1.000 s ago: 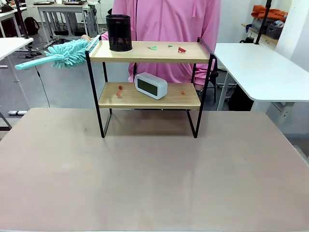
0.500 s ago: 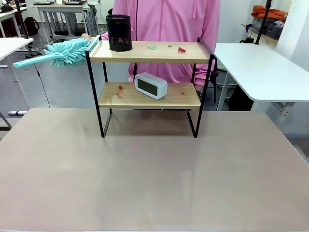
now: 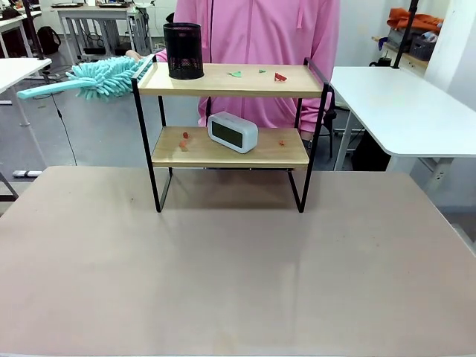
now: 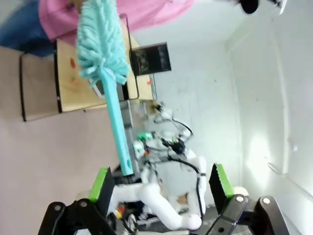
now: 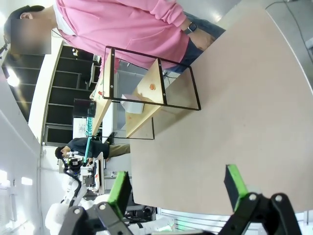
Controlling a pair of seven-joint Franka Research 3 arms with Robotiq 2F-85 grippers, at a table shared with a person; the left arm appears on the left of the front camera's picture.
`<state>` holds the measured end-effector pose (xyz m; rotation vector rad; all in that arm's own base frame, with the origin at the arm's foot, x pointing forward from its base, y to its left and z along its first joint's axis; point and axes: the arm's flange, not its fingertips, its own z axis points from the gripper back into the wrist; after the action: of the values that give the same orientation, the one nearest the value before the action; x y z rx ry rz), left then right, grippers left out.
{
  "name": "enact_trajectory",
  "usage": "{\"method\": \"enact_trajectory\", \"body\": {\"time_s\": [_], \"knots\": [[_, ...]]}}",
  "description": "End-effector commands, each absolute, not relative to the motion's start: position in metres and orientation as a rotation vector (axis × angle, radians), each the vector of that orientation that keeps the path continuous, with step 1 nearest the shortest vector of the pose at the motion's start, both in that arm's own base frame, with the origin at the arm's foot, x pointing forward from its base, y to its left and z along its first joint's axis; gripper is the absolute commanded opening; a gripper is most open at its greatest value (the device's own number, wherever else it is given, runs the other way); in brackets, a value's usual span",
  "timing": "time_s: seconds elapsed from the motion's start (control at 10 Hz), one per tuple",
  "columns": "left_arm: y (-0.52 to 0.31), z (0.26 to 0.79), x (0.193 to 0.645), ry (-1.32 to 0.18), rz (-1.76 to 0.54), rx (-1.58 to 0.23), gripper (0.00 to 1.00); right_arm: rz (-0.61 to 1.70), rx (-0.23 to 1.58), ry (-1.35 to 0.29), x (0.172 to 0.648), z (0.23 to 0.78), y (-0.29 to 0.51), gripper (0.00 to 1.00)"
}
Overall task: Clean the shelf.
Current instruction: Pick up the Duster from the human.
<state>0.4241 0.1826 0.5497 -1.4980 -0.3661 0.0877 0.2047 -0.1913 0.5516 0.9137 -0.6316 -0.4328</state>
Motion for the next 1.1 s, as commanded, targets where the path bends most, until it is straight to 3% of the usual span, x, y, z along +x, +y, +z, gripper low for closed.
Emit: {"method": "enact_trajectory", "body": {"time_s": [0.0,0.7,1.0], "knots": [[0.172,0.538,0.45,-0.23,0.066,-1.439,1.0,-0.41,0.93,-0.65,0.205,0.552,-0.192,1.0],[0.088,0.506,0.478,-0.054,-0.054,-1.463,1.0,-0.41,0.93,-0.65,0.205,0.552,-0.192,1.0],[0.083,0.502,0.485,-0.082,-0.013,-1.462,1.0,-0.41,0.93,-0.65,0.205,0.552,-0.192,1.0]]}}
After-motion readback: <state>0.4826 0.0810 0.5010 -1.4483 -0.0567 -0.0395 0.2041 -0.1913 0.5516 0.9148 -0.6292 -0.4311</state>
